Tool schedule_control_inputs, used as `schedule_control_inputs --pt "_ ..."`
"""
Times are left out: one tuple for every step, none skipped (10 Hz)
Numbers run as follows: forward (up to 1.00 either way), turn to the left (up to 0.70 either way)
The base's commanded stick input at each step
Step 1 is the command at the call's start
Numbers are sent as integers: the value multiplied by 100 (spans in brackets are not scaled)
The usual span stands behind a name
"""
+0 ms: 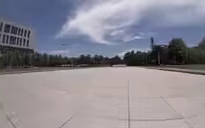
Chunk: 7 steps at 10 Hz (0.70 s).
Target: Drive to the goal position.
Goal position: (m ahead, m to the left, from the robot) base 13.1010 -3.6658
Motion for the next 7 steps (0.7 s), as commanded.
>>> schedule_control_inputs --pt "100 0" --pt "100 0" --pt "100 0" --pt "100 0" --pt "100 0" --pt "100 0" --pt "100 0"
